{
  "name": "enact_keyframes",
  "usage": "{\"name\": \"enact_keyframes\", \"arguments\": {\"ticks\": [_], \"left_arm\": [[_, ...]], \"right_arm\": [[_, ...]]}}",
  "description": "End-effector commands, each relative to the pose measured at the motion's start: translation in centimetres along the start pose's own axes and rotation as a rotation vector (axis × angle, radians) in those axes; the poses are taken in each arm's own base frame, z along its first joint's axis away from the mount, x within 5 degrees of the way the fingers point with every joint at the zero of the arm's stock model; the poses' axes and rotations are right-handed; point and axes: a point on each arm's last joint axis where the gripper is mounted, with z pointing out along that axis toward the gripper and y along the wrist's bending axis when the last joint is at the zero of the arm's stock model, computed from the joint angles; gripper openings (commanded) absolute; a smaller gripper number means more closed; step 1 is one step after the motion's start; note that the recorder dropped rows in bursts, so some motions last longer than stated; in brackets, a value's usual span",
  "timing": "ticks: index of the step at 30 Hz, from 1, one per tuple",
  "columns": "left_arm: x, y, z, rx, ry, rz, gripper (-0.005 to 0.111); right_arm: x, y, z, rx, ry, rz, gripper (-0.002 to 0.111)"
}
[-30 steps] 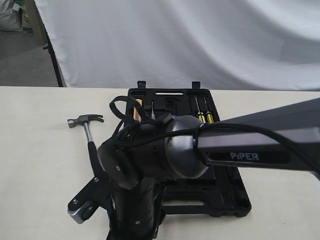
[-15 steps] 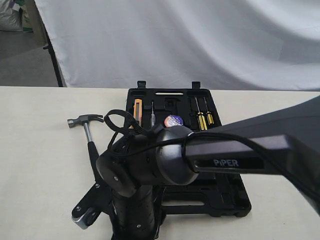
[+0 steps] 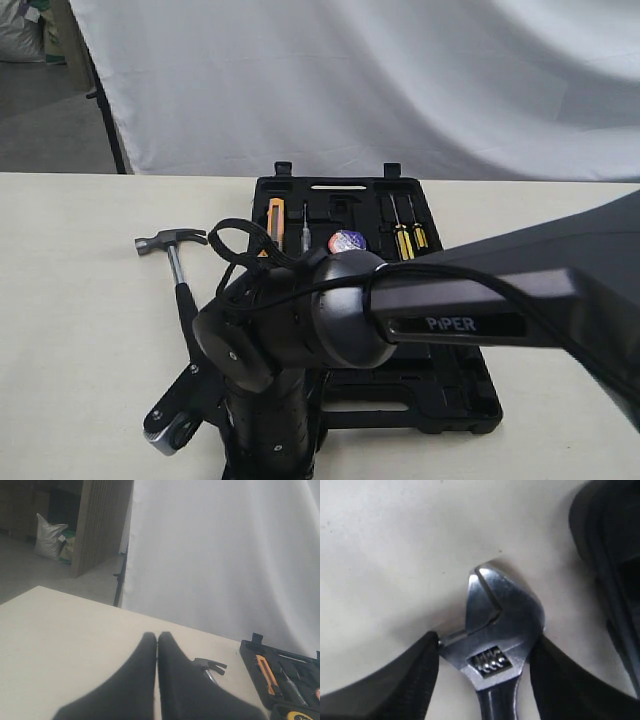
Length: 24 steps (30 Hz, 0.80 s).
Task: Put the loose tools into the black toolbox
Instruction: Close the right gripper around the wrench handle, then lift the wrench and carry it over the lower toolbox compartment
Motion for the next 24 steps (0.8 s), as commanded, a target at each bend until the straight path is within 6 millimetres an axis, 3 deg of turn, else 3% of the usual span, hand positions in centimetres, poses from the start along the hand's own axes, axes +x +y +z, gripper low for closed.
{"name": "enact_keyframes", "arguments": {"ticks": [1, 17, 24], "left_arm": [[-0.2, 0.1, 0.0, -0.021, -0.02, 0.0, 0.001], [-0.2, 0.1, 0.0, -0.021, -0.02, 0.0, 0.001], [-0.2, 0.1, 0.0, -0.021, -0.02, 0.0, 0.001]], "right_arm": [[-1.1, -0.1, 0.1, 0.011, -0.073, -0.022, 0.0], [-1.5, 3.5, -0.4, 0.014, -0.078, -0.234, 0.0], [-1.4, 3.5, -3.1, 0.025, -0.146, -0.234, 0.0]]}}
